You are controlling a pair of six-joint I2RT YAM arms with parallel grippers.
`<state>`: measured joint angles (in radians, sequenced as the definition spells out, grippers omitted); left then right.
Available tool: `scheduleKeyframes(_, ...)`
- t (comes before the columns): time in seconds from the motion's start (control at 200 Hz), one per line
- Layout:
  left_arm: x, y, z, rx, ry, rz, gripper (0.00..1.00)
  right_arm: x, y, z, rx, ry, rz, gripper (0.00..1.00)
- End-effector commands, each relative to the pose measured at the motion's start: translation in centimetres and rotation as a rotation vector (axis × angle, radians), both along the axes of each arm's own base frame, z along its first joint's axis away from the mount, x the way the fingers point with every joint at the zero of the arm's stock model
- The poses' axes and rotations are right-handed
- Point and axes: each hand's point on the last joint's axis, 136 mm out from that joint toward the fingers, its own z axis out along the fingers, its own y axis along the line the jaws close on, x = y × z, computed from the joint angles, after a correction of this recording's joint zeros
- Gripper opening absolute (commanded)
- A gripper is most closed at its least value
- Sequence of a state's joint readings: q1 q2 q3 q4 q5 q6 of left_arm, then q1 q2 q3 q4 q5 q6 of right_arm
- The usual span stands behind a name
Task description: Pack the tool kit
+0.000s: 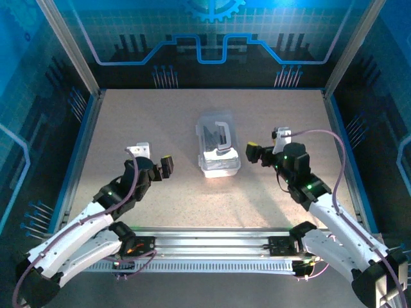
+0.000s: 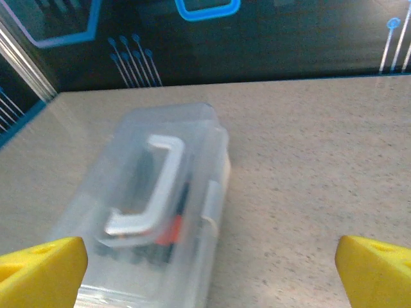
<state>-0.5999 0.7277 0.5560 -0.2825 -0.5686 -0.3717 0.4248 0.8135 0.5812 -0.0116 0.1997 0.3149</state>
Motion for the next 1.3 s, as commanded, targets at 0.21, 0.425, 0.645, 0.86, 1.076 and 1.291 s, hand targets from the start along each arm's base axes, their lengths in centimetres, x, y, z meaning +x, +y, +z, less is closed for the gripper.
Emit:
scheduleKeyframes(0.21, 0.8, 0.2, 0.3, 0.229, -0.383, -0.128, 0.99, 0.7, -5.2, 1.2, -0.17, -0.254, -0.209, 1.0)
scheduleKeyframes(0.425, 1.5, 2.3, -3.5, 0.24, -0.357, -0.098, 0.99, 0.8, -6.3, -0.5, -0.146, -0.226, -0.217, 1.0)
scheduleKeyframes(0.645, 2.0, 6.4, -4.6, 0.138, -0.365, 0.076, 0.99, 0.3, -6.1, -1.3, -0.127, -0.214, -0.193, 1.0)
scheduleKeyframes(0.86, 2.7, 9.1, -4.8, 0.102, -0.37, 0.114, 0.99, 0.0, -6.0, -1.1, -0.156, -0.223, -0.171, 1.0)
scheduleKeyframes(1.076, 5.6, 8.2, -5.4, -0.005, -0.337, 0.059, 0.99, 0.0, -5.7, -1.0, -0.151, -0.227, -0.158, 1.0)
scheduleKeyframes(1.291, 8.7, 8.1, -5.7, 0.05, -0.283, 0.028, 0.99, -0.2, -6.1, -1.0, -0.163, -0.23, -0.169, 1.0)
